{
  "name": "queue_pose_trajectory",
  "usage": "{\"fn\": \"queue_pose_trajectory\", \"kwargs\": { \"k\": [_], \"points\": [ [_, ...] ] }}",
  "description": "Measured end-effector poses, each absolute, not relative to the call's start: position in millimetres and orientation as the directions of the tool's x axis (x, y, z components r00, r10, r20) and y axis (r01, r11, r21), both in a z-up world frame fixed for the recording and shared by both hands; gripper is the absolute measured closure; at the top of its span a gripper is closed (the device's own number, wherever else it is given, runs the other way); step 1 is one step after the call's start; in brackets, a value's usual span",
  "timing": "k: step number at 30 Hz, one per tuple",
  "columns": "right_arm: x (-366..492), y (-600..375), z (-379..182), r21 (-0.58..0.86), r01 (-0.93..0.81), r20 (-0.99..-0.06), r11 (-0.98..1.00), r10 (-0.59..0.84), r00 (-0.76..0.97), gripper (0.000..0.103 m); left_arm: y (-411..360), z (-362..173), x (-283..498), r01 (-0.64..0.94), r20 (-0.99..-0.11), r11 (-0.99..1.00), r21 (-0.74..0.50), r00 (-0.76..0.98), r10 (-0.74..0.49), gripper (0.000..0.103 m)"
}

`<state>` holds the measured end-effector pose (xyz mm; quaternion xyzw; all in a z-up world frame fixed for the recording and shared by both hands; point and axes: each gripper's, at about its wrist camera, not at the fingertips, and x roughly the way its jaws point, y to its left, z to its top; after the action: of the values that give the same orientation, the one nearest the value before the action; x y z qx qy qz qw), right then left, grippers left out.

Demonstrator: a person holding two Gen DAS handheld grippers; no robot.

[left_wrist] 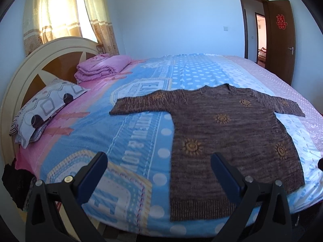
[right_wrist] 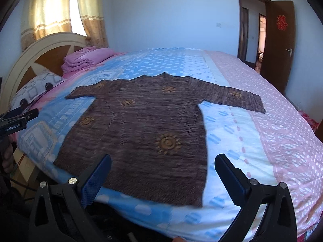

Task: Fold small clothes
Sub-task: 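Grasp the sweater's sleeve cuff with the right gripper and lift it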

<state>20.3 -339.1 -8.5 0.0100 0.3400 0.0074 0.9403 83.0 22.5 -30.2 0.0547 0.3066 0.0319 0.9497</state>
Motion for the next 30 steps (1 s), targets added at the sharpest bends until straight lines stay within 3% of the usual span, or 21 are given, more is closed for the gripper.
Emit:
{"fn": "queue_pose_trajectory", "kwargs": {
  "k": [9,17,19,21,30],
  "points": [
    [95,-429,-14,0.064,0.188,-0.676,0.980,-0.096,0.730,0.001,-5,-44,164,-0.011,-0.582,0.976,0.216,0.801,0.138,0.000],
    [155,-498,-26,0.081,0.312,-0.730,0.947,-0.156,0.665,0.002,-26,-67,237,-0.015,-0.607,0.976,0.216,0.781,0.146,0.000],
    [169,-516,-30,0.079,0.343,-0.747,0.936,-0.172,0.642,0.004,-28,-70,251,-0.012,-0.617,0.982,0.189,0.777,0.128,0.000],
    [182,-532,-34,0.064,0.374,-0.763,0.925,-0.197,0.616,0.015,-28,-73,267,-0.020,-0.626,0.985,0.170,0.770,0.124,0.000],
    [236,-609,-54,0.083,0.484,-0.823,0.871,-0.214,0.526,0.030,-32,-93,328,-0.092,-0.620,0.971,0.219,0.755,0.212,0.000]
  ]
}}
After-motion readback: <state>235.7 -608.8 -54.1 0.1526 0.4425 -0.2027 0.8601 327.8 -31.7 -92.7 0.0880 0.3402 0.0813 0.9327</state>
